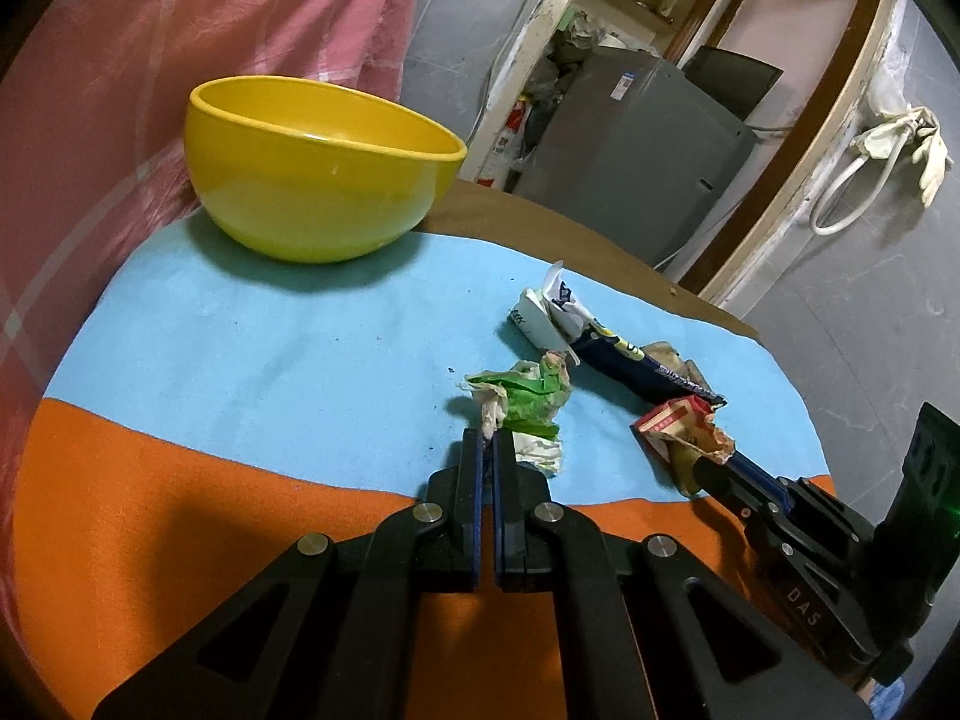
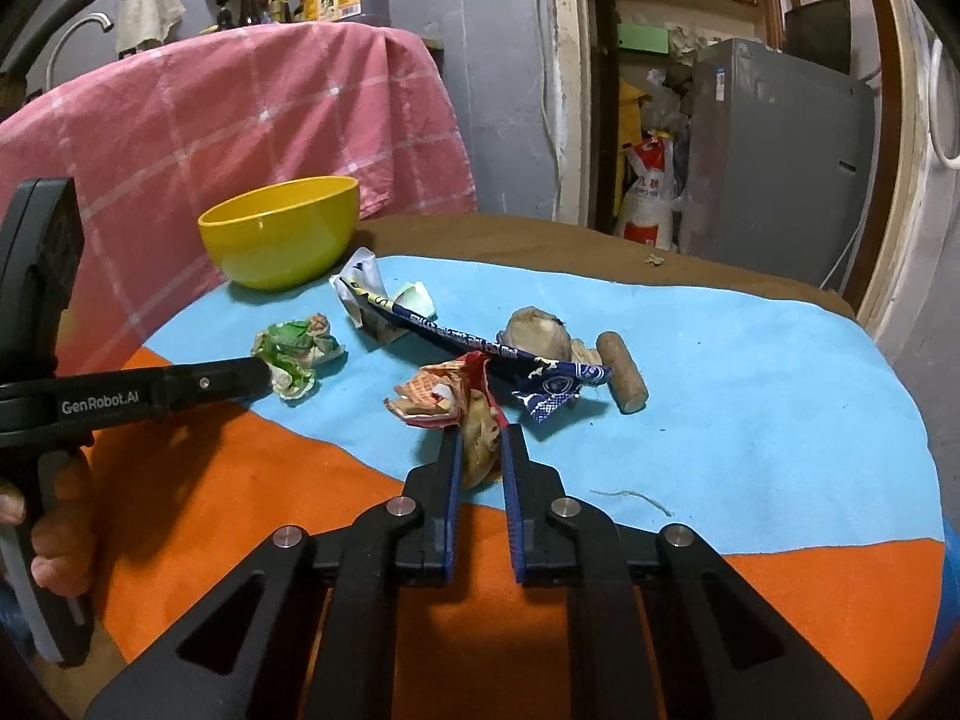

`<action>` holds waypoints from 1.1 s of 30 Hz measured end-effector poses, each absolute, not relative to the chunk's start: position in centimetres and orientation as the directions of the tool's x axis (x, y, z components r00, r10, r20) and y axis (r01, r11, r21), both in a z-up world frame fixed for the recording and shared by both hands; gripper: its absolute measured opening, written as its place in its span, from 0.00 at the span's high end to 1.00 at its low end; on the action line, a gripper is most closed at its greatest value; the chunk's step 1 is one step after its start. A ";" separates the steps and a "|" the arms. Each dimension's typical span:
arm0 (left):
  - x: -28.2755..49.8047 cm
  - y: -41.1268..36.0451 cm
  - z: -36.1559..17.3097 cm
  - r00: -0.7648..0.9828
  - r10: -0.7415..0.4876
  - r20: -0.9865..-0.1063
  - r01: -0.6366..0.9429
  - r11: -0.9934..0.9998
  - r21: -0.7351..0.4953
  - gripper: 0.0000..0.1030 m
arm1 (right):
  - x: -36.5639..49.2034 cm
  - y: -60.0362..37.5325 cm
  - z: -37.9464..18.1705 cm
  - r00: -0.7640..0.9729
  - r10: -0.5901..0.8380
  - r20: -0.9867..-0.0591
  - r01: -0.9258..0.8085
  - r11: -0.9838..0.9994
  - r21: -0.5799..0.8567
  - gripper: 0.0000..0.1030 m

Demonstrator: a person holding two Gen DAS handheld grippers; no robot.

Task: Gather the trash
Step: 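Lift the green-white wrapper with the left gripper while the right grasps a brown scrap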

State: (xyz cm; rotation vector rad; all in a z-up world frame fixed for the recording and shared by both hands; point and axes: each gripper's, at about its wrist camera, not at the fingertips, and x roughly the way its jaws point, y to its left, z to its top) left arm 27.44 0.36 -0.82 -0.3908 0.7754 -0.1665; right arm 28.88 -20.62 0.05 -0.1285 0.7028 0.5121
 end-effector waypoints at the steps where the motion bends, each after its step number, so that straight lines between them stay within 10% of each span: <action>1: 27.5 0.5 -0.8 0.705 -0.288 -0.648 0.004 0.915 -0.403 0.99 | 28.9 -20.7 0.1 0.646 0.409 -0.644 -0.491 0.869 0.059 0.90; 33: 24.6 -3.5 1.3 0.773 -0.251 -0.582 0.121 0.960 -0.253 0.99 | 25.8 -26.3 1.3 0.706 0.426 -0.565 -0.428 0.893 0.138 0.92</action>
